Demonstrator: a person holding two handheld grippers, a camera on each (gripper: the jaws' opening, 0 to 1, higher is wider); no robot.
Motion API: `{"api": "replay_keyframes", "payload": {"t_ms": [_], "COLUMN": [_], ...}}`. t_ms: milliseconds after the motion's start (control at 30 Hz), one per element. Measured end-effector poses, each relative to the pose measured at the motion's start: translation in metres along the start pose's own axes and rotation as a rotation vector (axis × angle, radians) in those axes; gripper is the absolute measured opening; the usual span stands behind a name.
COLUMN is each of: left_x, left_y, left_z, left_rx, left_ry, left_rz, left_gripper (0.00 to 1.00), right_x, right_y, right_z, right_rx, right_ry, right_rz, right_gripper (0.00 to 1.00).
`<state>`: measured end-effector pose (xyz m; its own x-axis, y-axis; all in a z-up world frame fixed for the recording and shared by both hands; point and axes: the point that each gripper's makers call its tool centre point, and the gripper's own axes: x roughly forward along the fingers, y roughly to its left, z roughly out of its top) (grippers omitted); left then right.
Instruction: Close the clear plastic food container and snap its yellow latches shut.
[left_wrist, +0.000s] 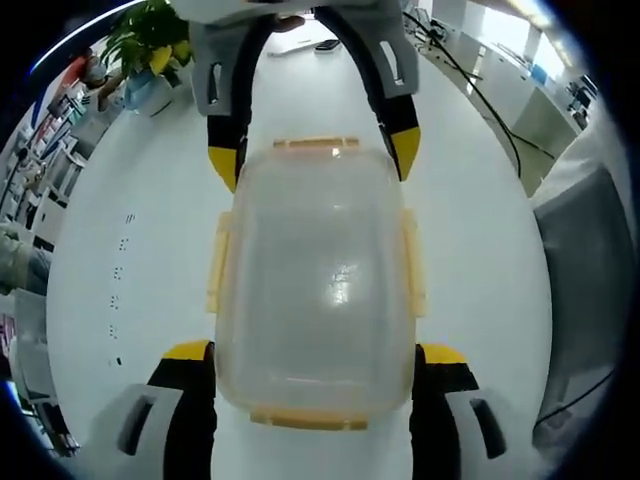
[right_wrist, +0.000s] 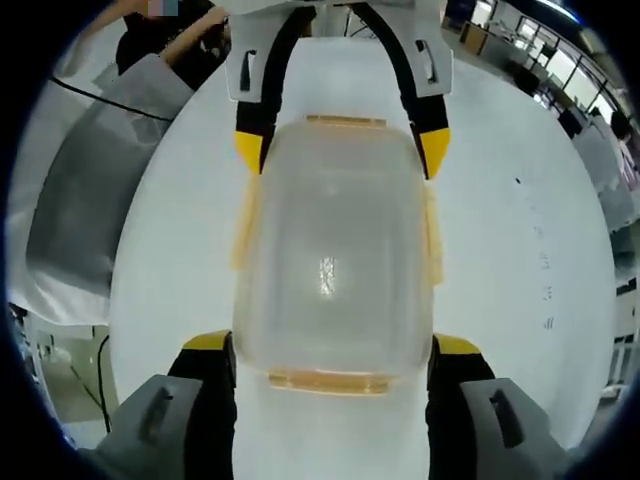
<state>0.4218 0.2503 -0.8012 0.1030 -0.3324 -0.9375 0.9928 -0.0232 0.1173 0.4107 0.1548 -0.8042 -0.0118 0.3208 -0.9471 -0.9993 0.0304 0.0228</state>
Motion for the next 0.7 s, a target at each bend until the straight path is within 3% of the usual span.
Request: {"api": "replay_keyframes", "payload": {"t_ms": [333,500,700], "left_x": [-0.007,-0.014,-0.027], "left_y": [0.002,0.007,0.011], "left_z": [0.000,0.004,0.013], "left_rx": [0.011,-0.015,-0.051], "left_ry": [-0.008,-0.030,-0.089], "left_rz": [0.008,0.036,0.083], "left_gripper": [0.77,0.91,0.98], "right_x": [-0.006,-0.012,-0.020], "right_y": [-0.004,-0.003,0.002], "right_z": [0.003,0.007,0.007], "right_rx": [0.000,0.034,0.033], "right_ry": [-0.011,-0.029,-0.028], "right_rz": [-0.028,-0.027,-0.051], "right_gripper": [0.76,0.88,0.91]}}
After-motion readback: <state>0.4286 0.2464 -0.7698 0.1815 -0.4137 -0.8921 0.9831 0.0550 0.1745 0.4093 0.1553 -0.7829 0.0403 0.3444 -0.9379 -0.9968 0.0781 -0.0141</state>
